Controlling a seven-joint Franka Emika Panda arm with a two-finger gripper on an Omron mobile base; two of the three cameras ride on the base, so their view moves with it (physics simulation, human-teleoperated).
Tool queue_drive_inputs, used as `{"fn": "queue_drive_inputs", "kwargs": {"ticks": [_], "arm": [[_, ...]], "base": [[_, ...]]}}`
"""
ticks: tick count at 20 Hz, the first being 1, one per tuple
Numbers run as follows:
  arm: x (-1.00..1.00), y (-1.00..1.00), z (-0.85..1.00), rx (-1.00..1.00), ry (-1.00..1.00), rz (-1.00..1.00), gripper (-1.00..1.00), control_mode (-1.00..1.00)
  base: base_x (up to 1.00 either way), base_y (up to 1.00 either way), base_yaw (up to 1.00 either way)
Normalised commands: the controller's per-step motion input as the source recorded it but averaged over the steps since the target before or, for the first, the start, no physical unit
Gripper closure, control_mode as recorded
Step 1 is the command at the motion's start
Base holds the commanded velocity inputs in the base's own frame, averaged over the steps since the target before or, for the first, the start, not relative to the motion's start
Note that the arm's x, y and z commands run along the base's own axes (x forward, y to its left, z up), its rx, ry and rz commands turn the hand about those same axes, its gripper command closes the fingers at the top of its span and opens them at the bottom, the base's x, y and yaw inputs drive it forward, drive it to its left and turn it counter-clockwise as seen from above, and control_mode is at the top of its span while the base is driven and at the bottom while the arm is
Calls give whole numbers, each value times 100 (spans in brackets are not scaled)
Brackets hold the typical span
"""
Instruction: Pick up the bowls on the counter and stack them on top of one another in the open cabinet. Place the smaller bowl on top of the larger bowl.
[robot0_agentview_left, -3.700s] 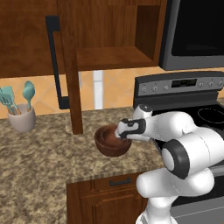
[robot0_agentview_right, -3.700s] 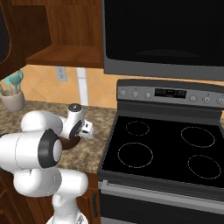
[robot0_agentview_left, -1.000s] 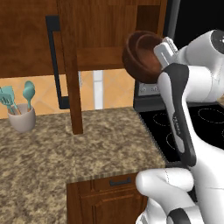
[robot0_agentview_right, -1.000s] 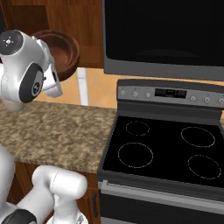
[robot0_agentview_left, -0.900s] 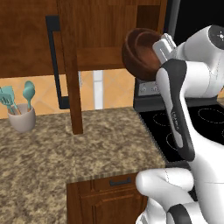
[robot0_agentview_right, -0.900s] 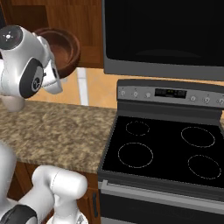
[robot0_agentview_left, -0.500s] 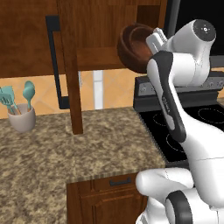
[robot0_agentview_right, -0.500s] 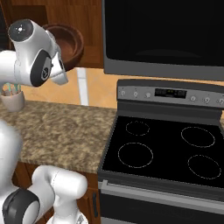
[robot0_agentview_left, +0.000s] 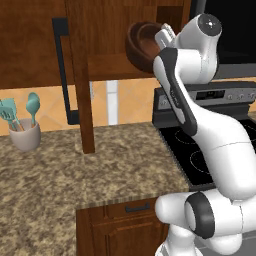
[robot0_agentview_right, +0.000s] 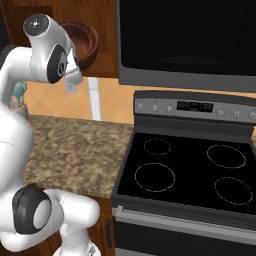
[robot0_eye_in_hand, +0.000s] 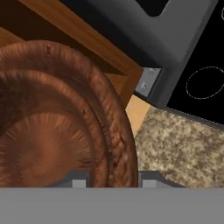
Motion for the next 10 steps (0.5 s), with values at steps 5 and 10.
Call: {"fn": "queue_drive_inputs", "kwargs": {"ticks": [5,10], "arm": [[54,19,0,-4,0,0,100,-100],[60,7,-4,0,0,0,100,-100]], "base": [[0,0,0],[0,0,0]]}}
